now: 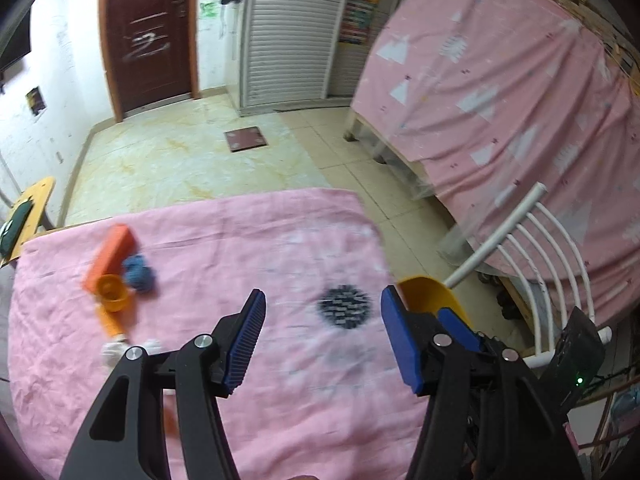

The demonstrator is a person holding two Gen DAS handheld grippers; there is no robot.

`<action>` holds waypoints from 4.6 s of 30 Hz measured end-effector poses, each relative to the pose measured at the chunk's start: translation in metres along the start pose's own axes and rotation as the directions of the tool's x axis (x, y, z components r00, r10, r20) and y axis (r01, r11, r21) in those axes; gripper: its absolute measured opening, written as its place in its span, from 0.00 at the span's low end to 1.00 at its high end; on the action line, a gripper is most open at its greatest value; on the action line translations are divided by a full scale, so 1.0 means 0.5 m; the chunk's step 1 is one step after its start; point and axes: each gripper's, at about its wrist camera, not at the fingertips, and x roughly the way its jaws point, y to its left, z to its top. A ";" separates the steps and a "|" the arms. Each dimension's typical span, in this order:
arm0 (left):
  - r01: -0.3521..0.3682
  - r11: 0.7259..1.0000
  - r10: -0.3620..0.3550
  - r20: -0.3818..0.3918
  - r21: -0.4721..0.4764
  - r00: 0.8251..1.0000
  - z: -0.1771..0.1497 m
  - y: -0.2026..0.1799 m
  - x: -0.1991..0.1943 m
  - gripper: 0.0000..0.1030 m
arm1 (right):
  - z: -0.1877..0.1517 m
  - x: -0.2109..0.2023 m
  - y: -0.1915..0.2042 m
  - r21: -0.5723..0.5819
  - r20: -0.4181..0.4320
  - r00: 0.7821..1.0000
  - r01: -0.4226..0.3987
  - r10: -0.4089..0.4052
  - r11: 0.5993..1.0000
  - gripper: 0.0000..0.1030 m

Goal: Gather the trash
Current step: 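Move both open grippers back over the bed, then grasp the yellow cup with the left gripper while the right grasps the white cloth, then carry the yellow cup and white cloth to the yellow bin and open both grippers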

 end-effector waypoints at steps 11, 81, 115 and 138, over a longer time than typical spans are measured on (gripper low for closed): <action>-0.065 0.996 0.066 0.007 -0.068 0.998 -0.028 0.187 -0.042 0.61 | -0.015 0.045 0.135 -0.138 -0.067 0.996 -0.068 0.059 0.988 0.47; 0.017 0.998 -0.019 -0.034 -0.059 0.999 -0.315 0.471 -0.055 0.42 | -0.151 0.209 0.586 -0.436 -0.403 0.906 -0.313 0.128 0.844 0.34; -0.052 0.999 0.052 0.039 -0.002 0.998 -0.242 0.395 -0.059 0.33 | -0.035 0.100 0.388 -0.253 -0.169 0.967 -0.230 0.192 0.940 0.26; 0.038 0.973 -0.060 0.090 0.229 0.994 -0.129 0.076 -0.055 0.33 | 0.021 -0.067 -0.043 0.090 0.094 0.994 0.047 -0.055 0.995 0.26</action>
